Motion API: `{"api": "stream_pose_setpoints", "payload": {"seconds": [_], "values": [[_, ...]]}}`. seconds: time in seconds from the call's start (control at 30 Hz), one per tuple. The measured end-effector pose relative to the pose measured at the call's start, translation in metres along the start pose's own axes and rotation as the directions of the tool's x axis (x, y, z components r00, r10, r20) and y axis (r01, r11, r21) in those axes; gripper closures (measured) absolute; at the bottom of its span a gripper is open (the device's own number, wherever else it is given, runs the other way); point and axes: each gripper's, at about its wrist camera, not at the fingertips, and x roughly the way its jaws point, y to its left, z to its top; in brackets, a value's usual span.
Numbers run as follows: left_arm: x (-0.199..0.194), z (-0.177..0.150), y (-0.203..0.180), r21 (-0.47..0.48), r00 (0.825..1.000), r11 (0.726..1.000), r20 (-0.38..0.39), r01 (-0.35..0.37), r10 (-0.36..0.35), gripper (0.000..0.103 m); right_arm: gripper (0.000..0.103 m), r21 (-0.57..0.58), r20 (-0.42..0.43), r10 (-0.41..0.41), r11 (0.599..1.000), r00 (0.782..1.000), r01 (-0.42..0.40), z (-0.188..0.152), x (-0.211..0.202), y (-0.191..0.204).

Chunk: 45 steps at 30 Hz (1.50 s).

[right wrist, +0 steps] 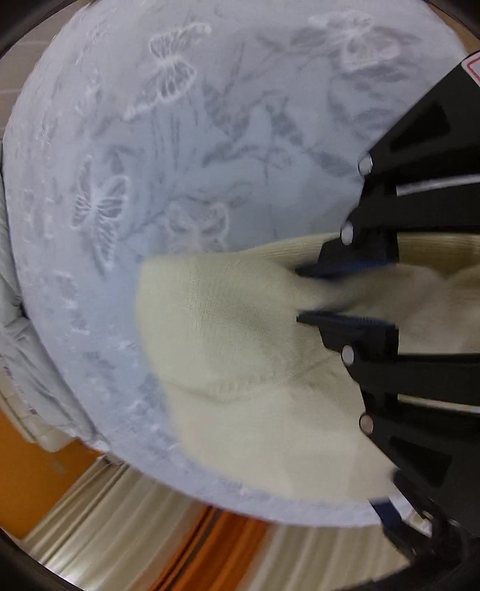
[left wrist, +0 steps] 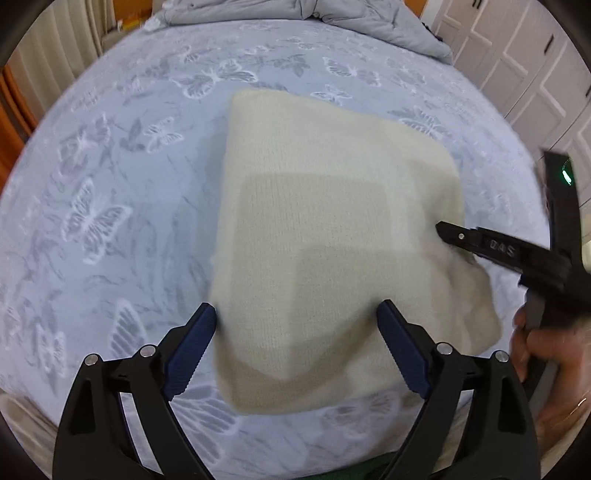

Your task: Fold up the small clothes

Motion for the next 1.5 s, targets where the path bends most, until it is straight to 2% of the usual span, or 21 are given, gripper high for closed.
{"api": "stream_pose_setpoints", "payload": {"seconds": [0.07, 0.1, 0.17, 0.27, 0.33, 0.4, 0.43, 0.47, 0.5, 0.57, 0.63, 0.73, 0.83, 0.97, 1.1, 1.23, 1.3, 1.33, 1.4, 1.47, 1.5], "values": [[-0.007, 0.003, 0.006, -0.02, 0.998, 0.999, 0.044, 0.048, -0.047, 0.012, 0.023, 0.011, 0.065, -0.036, 0.999, 0.997, 0.035, -0.009, -0.026, 0.002], [-0.007, 0.006, 0.009, -0.034, 0.997, 0.998, 0.049, 0.056, -0.054, 0.01, 0.017, 0.012, 0.088, -0.048, 0.999, 0.995, 0.047, -0.015, -0.033, 0.001], [-0.002, 0.012, 0.018, -0.08, 0.996, 0.994, 0.043, 0.075, -0.072, 0.008, 0.016, 0.039, 0.05, -0.051, 0.998, 0.997, 0.049, -0.025, -0.028, -0.007], [0.027, 0.021, 0.04, -0.209, 0.988, 0.967, -0.033, 0.143, -0.153, 0.007, 0.016, 0.13, -0.068, 0.013, 0.991, 0.998, -0.004, -0.038, 0.002, -0.026], [0.049, 0.023, 0.054, -0.3, 0.967, 0.93, -0.071, 0.214, -0.245, 0.005, 0.012, 0.257, -0.075, 0.158, 0.957, 0.985, -0.134, -0.045, 0.018, -0.039], [0.067, 0.023, 0.062, -0.362, 0.943, 0.891, -0.083, 0.274, -0.323, 0.005, 0.008, 0.29, -0.056, 0.2, 0.941, 0.978, -0.176, -0.044, 0.023, -0.045], [0.073, 0.022, 0.065, -0.389, 0.929, 0.87, -0.085, 0.303, -0.361, 0.005, 0.016, 0.273, -0.06, 0.197, 0.946, 0.978, -0.174, -0.042, 0.024, -0.042], [0.076, 0.02, 0.065, -0.406, 0.923, 0.86, -0.089, 0.309, -0.374, 0.005, 0.05, 0.25, -0.06, 0.212, 0.949, 0.975, -0.191, -0.039, 0.023, -0.04], [0.076, 0.021, 0.065, -0.412, 0.921, 0.857, -0.092, 0.31, -0.377, 0.009, 0.054, 0.253, -0.062, 0.258, 0.939, 0.964, -0.235, -0.037, 0.024, -0.037], [0.064, 0.024, 0.056, -0.366, 0.936, 0.888, -0.104, 0.279, -0.337, 0.022, 0.066, 0.272, -0.051, 0.248, 0.935, 0.967, -0.226, -0.035, 0.014, -0.035], [0.046, 0.026, 0.048, -0.31, 0.945, 0.912, -0.099, 0.267, -0.311, 0.039, 0.068, 0.23, -0.025, 0.228, 0.949, 0.973, -0.216, -0.035, -0.007, -0.022], [0.011, 0.025, 0.042, -0.264, 0.954, 0.931, -0.095, 0.251, -0.284, 0.041, 0.068, 0.189, -0.001, 0.218, 0.958, 0.976, -0.214, -0.052, -0.044, -0.005], [-0.021, 0.011, 0.043, -0.239, 0.951, 0.937, -0.115, 0.255, -0.289, 0.041, 0.068, 0.178, -0.019, 0.224, 0.96, 0.975, -0.217, -0.087, -0.077, 0.003], [-0.069, -0.034, 0.036, -0.141, 0.952, 0.959, -0.148, 0.247, -0.267, 0.041, 0.068, 0.137, -0.033, 0.209, 0.97, 0.977, -0.202, -0.141, -0.112, 0.027], [-0.113, -0.067, 0.031, -0.1, 0.941, 0.949, -0.135, 0.298, -0.309, 0.041, 0.068, 0.091, 0.008, 0.196, 0.976, 0.981, -0.196, -0.171, -0.157, 0.046], [-0.164, -0.07, 0.036, -0.049, 0.932, 0.932, -0.036, 0.359, -0.361, 0.041, 0.069, 0.011, 0.137, 0.195, 0.98, 0.971, -0.199, -0.176, -0.215, 0.072], [-0.196, -0.063, 0.037, -0.018, 0.922, 0.922, 0.049, 0.386, -0.385, 0.041, 0.068, -0.045, 0.21, 0.202, 0.979, 0.957, -0.196, -0.169, -0.241, 0.09], [-0.21, -0.057, 0.036, 0.005, 0.916, 0.919, 0.089, 0.393, -0.392, 0.041, 0.069, -0.089, 0.258, 0.215, 0.976, 0.942, -0.199, -0.163, -0.259, 0.103], [-0.251, -0.045, 0.04, 0.057, 0.89, 0.912, 0.2, 0.406, -0.409, 0.041, 0.069, -0.153, 0.323, 0.247, 0.966, 0.913, -0.207, -0.151, -0.284, 0.123], [-0.281, -0.033, 0.045, 0.098, 0.862, 0.908, 0.287, 0.407, -0.418, 0.041, 0.068, -0.233, 0.394, 0.292, 0.949, 0.872, -0.212, -0.139, -0.312, 0.146], [-0.301, -0.028, 0.05, 0.123, 0.839, 0.906, 0.345, 0.404, -0.421, 0.041, 0.068, -0.282, 0.432, 0.32, 0.936, 0.843, -0.211, -0.131, -0.325, 0.162]]}}
